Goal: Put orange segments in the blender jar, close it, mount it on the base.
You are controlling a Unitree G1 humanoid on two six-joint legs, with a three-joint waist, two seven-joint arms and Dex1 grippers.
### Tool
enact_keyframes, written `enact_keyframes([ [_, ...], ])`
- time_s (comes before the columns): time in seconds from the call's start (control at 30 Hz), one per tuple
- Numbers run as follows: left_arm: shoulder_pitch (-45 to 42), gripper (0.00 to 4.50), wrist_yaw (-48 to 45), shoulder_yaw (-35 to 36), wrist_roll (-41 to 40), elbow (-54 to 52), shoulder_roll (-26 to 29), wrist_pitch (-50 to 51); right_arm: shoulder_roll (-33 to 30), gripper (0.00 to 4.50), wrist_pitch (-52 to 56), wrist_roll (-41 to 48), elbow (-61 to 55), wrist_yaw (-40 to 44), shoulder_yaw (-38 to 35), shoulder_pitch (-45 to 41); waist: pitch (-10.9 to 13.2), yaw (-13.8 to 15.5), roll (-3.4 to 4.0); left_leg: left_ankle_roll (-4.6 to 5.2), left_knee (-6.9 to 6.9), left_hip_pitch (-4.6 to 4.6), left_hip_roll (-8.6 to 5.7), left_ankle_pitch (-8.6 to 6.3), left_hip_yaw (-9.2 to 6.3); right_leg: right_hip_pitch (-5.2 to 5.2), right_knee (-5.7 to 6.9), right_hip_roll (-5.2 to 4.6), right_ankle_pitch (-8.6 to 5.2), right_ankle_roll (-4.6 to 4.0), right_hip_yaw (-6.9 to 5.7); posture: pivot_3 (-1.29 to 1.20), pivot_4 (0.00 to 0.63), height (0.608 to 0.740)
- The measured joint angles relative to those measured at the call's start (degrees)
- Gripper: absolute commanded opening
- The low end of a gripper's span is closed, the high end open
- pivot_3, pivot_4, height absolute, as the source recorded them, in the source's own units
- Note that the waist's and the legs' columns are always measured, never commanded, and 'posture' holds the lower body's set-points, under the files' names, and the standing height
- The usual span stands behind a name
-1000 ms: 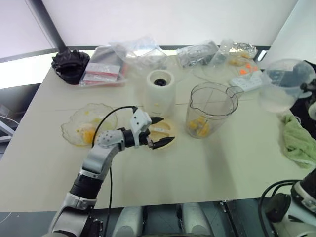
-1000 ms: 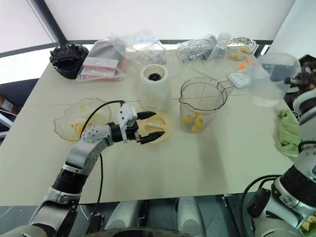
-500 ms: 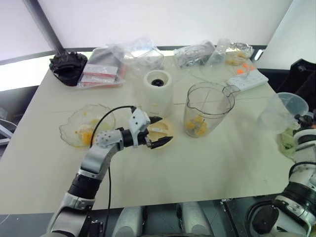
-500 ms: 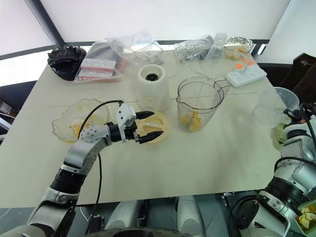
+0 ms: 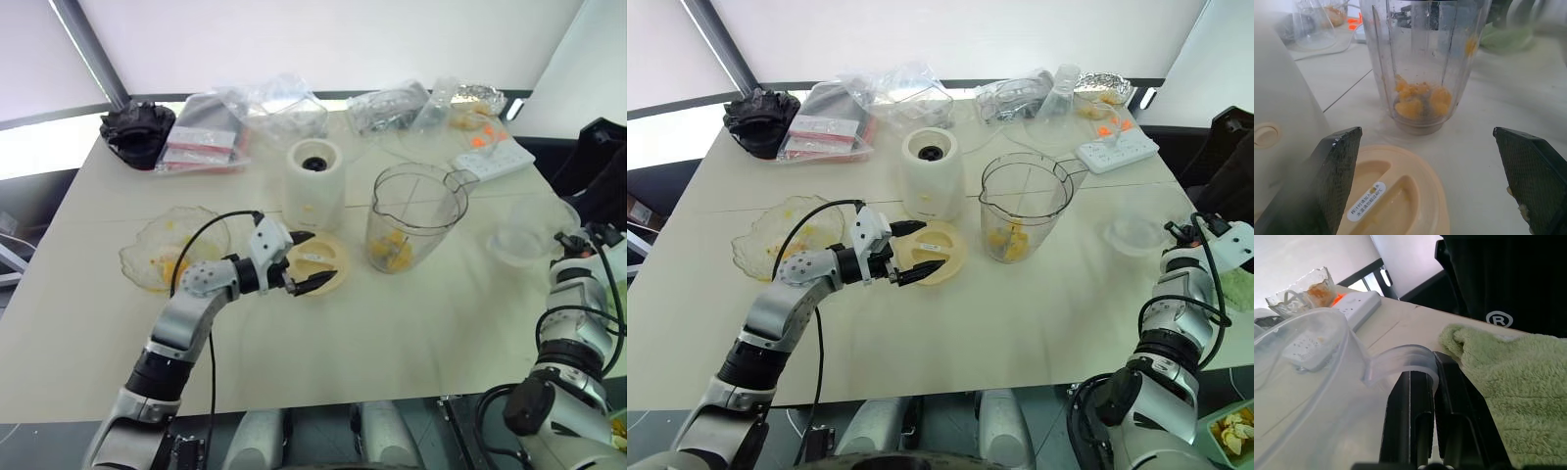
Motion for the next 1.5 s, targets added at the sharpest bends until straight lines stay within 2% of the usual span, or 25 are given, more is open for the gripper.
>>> enact_keyframes([
  [0.17,0.2,4.5,0.1,0.0,0.0,-0.6,0.0,0.1,-0.2,0.04,-1.7,0.3,1.5,0.0,1.2,0.3,0.0,0.0,0.0,0.0,0.0,0.01,0.0,0.0,0.0,0.0,0.0,0.01,0.0,0.0,0.0,0.0,0.15,0.74],
  [0.2,0.2,4.5,0.1,0.0,0.0,-0.6,0.0,0.1,-0.2,0.32,-1.8,0.5,1.5,0.0,1.3,0.5,0.0,0.0,0.0,0.0,0.0,0.01,0.0,0.0,0.0,0.0,0.0,0.01,0.0,0.0,0.0,0.0,0.15,0.74],
  [0.3,0.2,4.5,0.0,-0.2,0.0,-0.6,0.0,0.1,-0.2,1.33,-2.1,0.8,1.5,0.4,2.0,2.1,0.0,0.0,-0.01,0.0,0.0,0.01,0.0,0.0,-0.01,0.02,0.0,0.01,0.0,0.0,0.0,0.0,0.15,0.74],
  [0.5,0.2,4.5,-0.1,-0.4,0.0,-0.6,-0.5,0.0,-0.2,4.25,-2.2,1.1,-0.1,-0.3,3.2,6.5,0.0,-0.1,-0.01,0.0,0.01,0.04,0.01,0.0,-0.02,0.03,0.0,0.01,0.0,0.0,0.02,0.0,0.15,0.74],
  [0.77,0.1,4.5,-0.3,-0.5,0.1,0.1,-1.1,-0.4,1.7,4.25,0.9,2.8,-11.7,-1.2,4.1,14.0,0.0,0.1,0.0,0.0,0.01,0.06,0.02,0.0,-0.1,0.06,0.01,0.01,0.0,0.0,0.02,0.0,0.15,0.74],
  [0.97,-0.1,4.5,-1.2,-0.8,0.4,2.1,-0.8,-1.5,4.7,4.25,8.3,6.5,-28.0,-2.5,4.8,23.0,0.0,0.3,0.02,0.0,0.02,0.06,0.03,0.0,-0.24,0.06,0.01,0.01,-0.01,-0.01,0.02,0.0,0.15,0.74],
  [1.07,-1.9,4.5,-3.2,-0.9,0.7,4.5,0.5,-2.7,4.6,4.25,14.1,11.1,-38.5,-2.4,4.2,28.2,0.0,0.3,0.04,0.0,0.02,0.06,0.03,0.0,-0.26,0.07,0.02,0.0,-0.12,-0.2,0.02,0.0,0.15,0.74],
  [1.17,-6.4,4.5,-7.2,-0.8,0.7,8.2,3.3,-3.2,2.0,4.25,21.6,16.8,-49.6,-0.6,3.4,35.2,-0.1,0.5,0.07,0.0,0.04,0.04,0.03,0.0,-0.31,0.08,0.02,0.02,-0.13,-0.22,-0.01,0.0,0.15,0.74],
  [1.3,-12.4,4.5,-15.3,-1.6,1.0,14.2,7.1,-4.6,-8.9,4.25,32.3,22.3,-63.1,7.3,0.7,48.8,-0.1,0.3,0.04,0.01,0.04,0.03,0.02,-0.01,-0.27,0.16,-0.16,0.02,-0.17,-0.21,-0.03,0.0,0.15,0.74],
  [1.5,-22.0,4.5,-26.1,-5.3,4.6,30.7,7.6,-11.5,-14.3,4.25,40.3,37.8,-77.2,9.4,-8.6,53.1,-0.1,0.5,-0.07,0.01,0.07,0.01,0.07,-0.01,-0.29,0.17,-0.17,0.05,-0.17,-0.22,-0.08,0.0,0.15,0.74],
])
